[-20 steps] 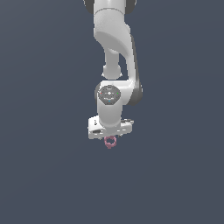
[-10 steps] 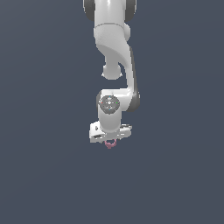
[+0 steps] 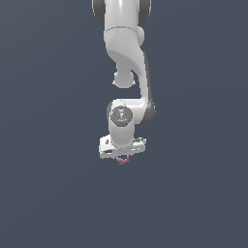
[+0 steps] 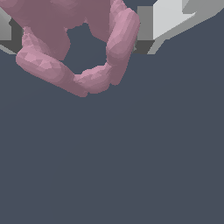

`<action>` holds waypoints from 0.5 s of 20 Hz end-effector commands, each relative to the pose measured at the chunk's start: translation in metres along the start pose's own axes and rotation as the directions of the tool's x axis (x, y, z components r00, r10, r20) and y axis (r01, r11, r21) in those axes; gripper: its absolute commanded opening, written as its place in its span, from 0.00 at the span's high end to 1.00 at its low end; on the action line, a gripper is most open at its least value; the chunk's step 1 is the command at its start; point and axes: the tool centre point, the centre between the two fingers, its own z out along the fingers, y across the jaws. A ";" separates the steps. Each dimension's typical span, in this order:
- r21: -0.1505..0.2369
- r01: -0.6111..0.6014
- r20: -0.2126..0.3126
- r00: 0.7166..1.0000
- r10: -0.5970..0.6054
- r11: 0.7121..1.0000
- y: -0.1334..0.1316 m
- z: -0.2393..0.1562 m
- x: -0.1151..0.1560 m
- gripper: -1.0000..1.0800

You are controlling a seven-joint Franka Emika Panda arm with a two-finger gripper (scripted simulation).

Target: Pick up the object and move it to a goal position.

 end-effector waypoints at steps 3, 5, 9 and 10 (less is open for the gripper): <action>0.000 -0.001 0.000 1.000 0.001 1.000 0.001 0.000 0.000 1.00; 0.000 -0.001 0.000 1.000 0.001 1.000 0.001 -0.001 -0.001 1.00; 0.000 -0.001 0.000 1.000 0.001 1.000 0.004 -0.008 -0.004 1.00; 0.000 -0.001 0.000 1.000 0.001 1.000 0.006 -0.010 -0.005 1.00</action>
